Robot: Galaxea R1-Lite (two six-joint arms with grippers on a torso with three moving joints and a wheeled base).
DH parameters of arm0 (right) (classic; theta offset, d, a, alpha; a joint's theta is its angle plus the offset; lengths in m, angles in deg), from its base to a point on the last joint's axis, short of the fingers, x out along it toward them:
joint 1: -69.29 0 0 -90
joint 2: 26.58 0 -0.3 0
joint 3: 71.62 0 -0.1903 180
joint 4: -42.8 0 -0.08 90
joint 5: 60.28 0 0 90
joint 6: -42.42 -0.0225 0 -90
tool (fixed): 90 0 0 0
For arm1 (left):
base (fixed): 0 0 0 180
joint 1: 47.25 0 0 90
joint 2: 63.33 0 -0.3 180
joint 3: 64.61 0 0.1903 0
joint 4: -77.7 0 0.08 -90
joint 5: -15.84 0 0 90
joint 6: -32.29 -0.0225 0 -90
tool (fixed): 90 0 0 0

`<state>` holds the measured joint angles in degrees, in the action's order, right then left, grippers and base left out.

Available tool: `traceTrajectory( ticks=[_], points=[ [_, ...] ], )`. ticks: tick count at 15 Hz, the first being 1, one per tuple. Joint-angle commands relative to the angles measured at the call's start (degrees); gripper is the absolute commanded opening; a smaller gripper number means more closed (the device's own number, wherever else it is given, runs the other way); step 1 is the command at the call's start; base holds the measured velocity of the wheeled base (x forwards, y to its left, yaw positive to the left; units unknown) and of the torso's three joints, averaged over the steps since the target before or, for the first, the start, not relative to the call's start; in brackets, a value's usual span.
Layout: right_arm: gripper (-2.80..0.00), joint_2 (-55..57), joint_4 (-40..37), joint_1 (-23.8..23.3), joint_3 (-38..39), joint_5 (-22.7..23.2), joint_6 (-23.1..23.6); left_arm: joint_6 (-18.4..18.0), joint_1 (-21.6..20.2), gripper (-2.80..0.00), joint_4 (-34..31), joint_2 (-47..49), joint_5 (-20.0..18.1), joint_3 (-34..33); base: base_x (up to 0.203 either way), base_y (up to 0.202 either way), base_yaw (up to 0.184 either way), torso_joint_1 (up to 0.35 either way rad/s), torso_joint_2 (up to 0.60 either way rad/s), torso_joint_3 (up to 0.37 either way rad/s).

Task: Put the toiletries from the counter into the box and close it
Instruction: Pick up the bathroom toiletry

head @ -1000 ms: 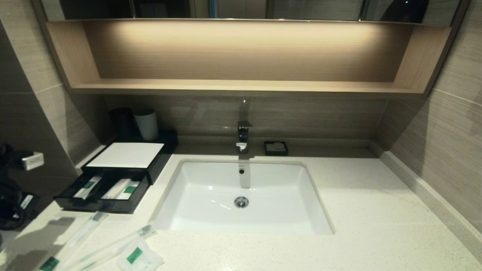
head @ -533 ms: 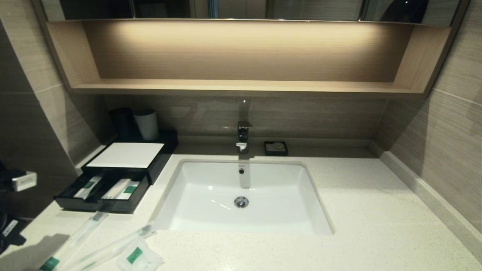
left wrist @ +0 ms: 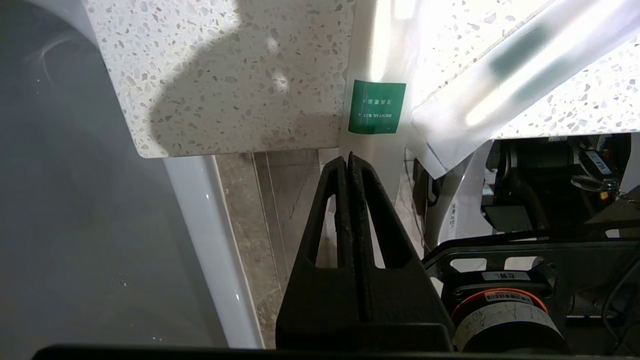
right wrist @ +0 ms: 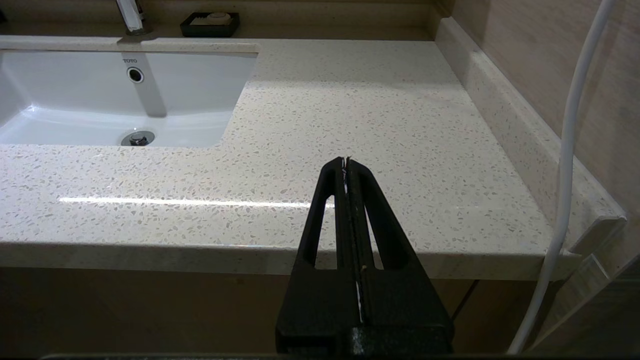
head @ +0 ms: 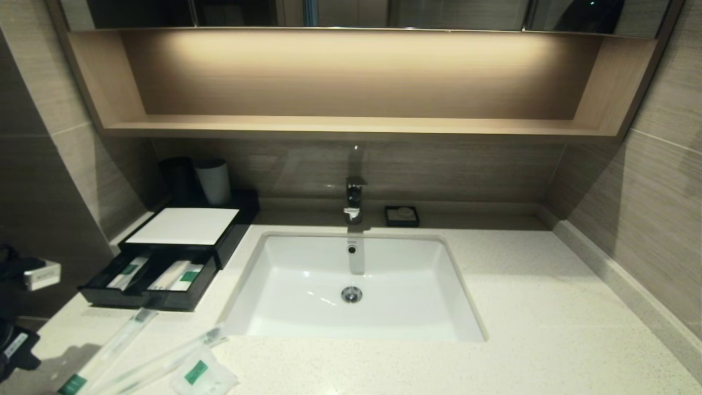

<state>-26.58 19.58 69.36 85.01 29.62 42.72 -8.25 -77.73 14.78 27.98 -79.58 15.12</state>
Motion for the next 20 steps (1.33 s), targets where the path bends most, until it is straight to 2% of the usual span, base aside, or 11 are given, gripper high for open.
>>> traceTrajectory(
  ticks=[1, 7, 20],
  points=[
    [-2.80, -0.1, 0.0, 0.0, 0.1, 0.0, 0.0, -0.3, 0.0, -2.80, -0.2, 1.8, 0.0, 0.1, 0.000, 0.000, 0.000, 0.000, 0.00, 0.000],
    [-2.80, -0.1, 0.0, 0.0, 0.1, 0.0, 0.0, -3.6, 0.0, -2.80, -0.1, 2.9, 0.1, -2.4, 0.000, 0.000, 0.000, 0.000, 0.00, 0.000],
    [-2.80, -0.1, 0.0, 0.0, 0.1, 0.0, 0.1, -5.4, 0.0, -2.80, 0.6, 2.8, 0.2, -4.9, 0.000, 0.000, 0.000, 0.000, 0.00, 0.000]
  ],
)
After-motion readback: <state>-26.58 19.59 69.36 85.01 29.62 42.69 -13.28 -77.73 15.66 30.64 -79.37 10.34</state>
